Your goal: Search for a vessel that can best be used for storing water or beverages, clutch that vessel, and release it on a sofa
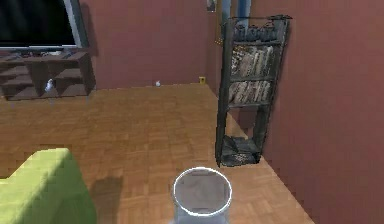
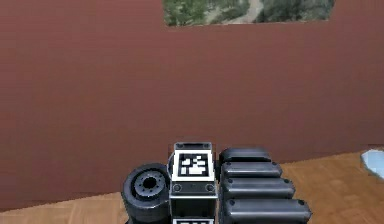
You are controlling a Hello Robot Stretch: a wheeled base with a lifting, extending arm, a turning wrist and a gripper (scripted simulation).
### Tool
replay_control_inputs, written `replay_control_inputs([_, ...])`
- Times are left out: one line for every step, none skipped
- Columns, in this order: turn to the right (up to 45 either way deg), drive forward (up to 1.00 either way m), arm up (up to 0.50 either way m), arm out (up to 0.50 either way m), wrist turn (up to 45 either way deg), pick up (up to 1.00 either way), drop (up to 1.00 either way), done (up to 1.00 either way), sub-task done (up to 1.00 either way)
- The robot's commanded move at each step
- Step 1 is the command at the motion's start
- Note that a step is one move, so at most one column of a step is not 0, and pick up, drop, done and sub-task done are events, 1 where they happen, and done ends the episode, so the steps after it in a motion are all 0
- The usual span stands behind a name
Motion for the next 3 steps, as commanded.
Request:
replay_control_inputs([45.0,0.00,0.00,0.00,0.0,0.00,0.00,0.00,0.00])
replay_control_inputs([27.0,0.00,0.00,0.00,0.0,0.00,0.00,0.00,0.00])
replay_control_inputs([0.0,0.05,0.00,0.00,0.0,0.00,0.00,0.00,0.00])
